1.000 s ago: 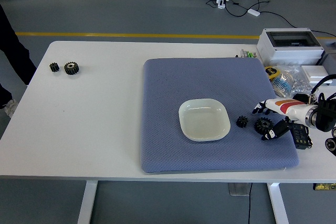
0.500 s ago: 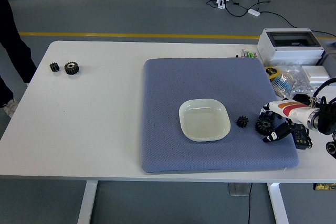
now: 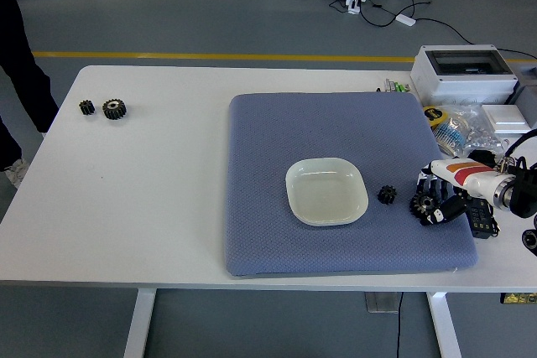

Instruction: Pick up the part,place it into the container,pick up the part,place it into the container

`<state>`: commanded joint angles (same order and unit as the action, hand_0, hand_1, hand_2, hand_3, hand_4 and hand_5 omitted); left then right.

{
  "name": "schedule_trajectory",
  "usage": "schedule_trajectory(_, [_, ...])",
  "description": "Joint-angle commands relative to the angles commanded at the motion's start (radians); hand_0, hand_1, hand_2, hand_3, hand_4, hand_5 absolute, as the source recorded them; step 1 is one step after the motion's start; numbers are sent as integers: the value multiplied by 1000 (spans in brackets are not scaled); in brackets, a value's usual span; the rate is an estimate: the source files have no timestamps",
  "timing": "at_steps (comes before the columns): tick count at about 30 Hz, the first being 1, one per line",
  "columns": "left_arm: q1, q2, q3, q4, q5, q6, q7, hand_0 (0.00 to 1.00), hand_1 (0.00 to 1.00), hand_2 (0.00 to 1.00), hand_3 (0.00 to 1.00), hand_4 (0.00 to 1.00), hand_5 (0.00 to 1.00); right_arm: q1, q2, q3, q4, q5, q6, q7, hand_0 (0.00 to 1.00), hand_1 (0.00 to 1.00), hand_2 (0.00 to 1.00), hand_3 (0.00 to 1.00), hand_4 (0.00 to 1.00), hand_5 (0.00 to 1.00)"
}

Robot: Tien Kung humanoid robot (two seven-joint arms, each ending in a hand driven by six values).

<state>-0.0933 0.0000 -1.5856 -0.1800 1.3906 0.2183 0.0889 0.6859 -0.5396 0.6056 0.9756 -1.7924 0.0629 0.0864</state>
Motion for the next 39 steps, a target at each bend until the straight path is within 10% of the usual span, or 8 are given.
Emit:
schedule_trajectory(17, [-3,0,1,0,0,-1,0,691,679,687,566,677,610,-4,-4,32,9,61,-10,3,159,251,366,458,901,2])
schedule_trajectory(31, [-2,0,1,0,-2,0,-1,691,679,687,567,676,609,-28,16,177,165,118,-3,-14,146,250,364,459,906,14])
schedule_trajectory(39, [-4,0,2,0,0,1,0,691,679,686,567,676,610,33,72,75,254,116,15,-39,125,235,359,458,901,27])
